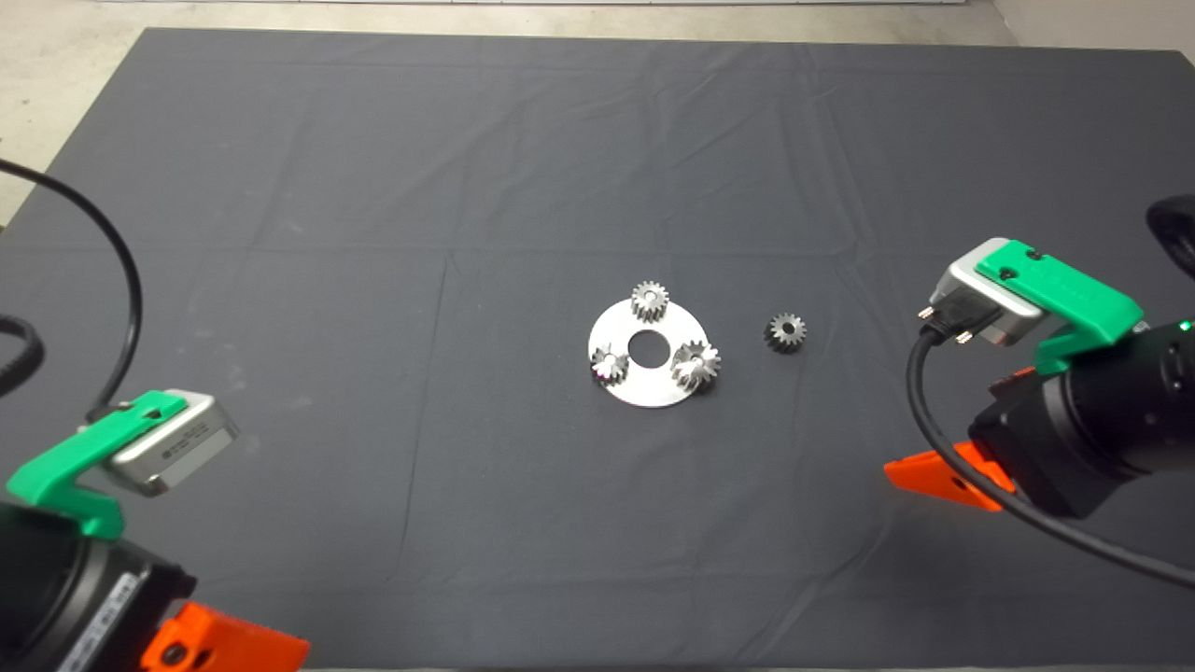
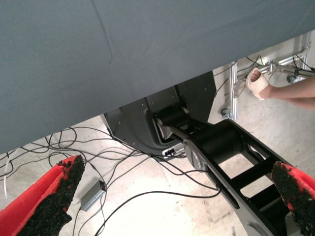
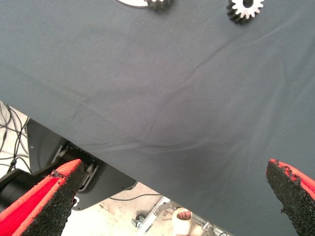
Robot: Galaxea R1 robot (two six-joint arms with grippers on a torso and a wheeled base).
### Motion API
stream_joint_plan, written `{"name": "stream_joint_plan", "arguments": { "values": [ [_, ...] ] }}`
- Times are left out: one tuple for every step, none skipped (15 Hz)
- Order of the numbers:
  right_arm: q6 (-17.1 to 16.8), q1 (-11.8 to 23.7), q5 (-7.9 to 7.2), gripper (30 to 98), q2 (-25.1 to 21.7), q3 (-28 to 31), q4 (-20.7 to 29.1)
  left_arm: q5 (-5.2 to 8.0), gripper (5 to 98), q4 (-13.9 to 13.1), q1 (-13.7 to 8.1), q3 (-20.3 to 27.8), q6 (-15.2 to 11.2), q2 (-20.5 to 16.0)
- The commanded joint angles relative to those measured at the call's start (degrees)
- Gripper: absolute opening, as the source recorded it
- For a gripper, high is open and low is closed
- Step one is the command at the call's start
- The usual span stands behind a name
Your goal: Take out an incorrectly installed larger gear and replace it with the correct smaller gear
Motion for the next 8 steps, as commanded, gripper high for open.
{"name": "stream_joint_plan", "arguments": {
  "values": [
    [0.0, 1.1, 0.15, 97.8, 0.4, 0.3, 1.8, -0.08, 97.6, -0.7, -0.2, 0.9, 0.3, -0.2],
    [0.1, 1.1, 0.06, 97.8, 0.3, 0.3, 1.8, -0.08, 97.6, -0.7, -0.2, 0.7, 0.3, -0.1],
    [0.1, 1.1, 0.15, 97.8, 0.2, 0.3, 1.8, -0.08, 97.6, -0.7, -0.2, 0.8, 0.3, -0.1],
    [0.0, 1.1, 0.15, 97.8, 0.4, 0.3, 1.9, -0.08, 97.6, -0.7, -0.1, 0.8, 0.3, 0.0],
    [0.1, 1.1, 0.09, 97.8, 0.3, 0.3, 1.8, -0.08, 97.6, -0.7, -0.2, 0.8, 0.3, 0.0],
    [0.2, 1.1, -0.03, 97.8, 0.0, 0.3, 1.8, -0.08, 97.6, -0.7, -0.2, 0.8, 0.3, 0.0],
    [0.1, 1.1, 0.06, 97.8, 0.1, 0.3, 1.8, -0.08, 97.6, -0.7, -0.2, 0.8, 0.3, 0.0],
    [-0.1, 1.1, 0.15, 97.8, 0.5, 0.3, 1.9, -0.08, 97.6, -0.7, -0.2, 0.8, 0.3, 0.0]
  ]
}}
